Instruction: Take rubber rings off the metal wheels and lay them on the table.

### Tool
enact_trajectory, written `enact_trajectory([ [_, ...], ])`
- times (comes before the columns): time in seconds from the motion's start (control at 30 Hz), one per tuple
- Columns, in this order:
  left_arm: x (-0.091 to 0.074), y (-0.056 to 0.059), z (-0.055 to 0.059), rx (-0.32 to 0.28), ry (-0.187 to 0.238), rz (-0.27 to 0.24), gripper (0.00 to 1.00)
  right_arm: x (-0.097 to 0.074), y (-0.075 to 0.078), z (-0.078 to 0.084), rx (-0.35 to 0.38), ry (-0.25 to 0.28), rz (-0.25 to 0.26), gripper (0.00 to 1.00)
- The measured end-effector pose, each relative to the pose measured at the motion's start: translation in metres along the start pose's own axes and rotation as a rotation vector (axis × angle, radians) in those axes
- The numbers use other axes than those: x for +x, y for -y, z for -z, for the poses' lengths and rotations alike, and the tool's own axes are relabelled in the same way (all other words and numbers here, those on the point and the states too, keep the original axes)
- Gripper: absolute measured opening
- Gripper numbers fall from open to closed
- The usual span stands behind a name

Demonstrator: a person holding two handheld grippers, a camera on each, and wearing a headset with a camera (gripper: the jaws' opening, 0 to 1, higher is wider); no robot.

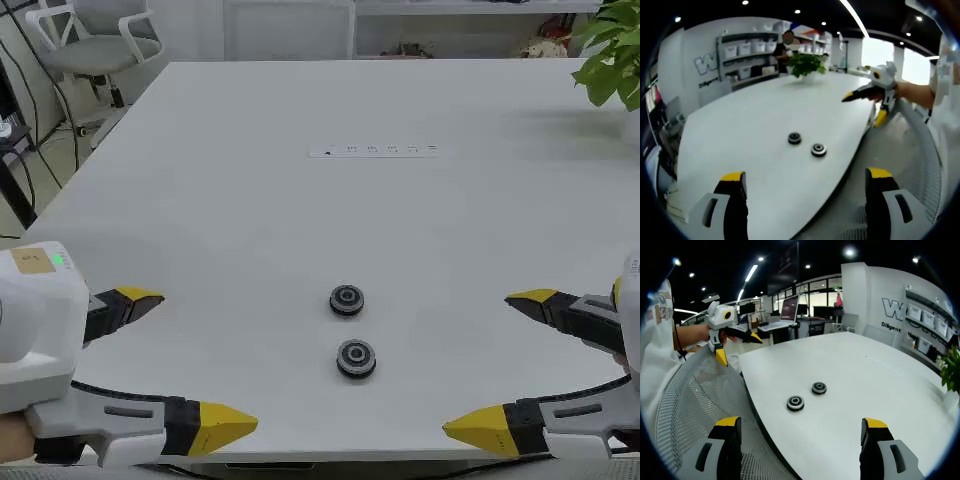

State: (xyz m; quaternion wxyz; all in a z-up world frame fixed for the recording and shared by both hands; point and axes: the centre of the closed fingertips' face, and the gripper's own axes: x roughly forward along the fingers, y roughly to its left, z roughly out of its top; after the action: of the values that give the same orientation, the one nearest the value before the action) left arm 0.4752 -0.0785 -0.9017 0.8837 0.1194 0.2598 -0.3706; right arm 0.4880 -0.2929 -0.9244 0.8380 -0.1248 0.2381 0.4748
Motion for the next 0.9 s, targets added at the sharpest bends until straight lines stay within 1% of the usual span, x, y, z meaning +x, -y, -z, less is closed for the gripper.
enact_trajectory([
  [0.33,-0.0022,0.0026,0.0016,0.004,-0.002,0.001,1.0,0.0004,-0.0022,0.0007,0.001,0.004,0.0,0.99],
  [0.9,-0.0087,-0.0021,0.0018,0.0,0.002,-0.019,1.0,0.0023,-0.002,-0.0021,-0.008,0.008,-0.002,0.98],
])
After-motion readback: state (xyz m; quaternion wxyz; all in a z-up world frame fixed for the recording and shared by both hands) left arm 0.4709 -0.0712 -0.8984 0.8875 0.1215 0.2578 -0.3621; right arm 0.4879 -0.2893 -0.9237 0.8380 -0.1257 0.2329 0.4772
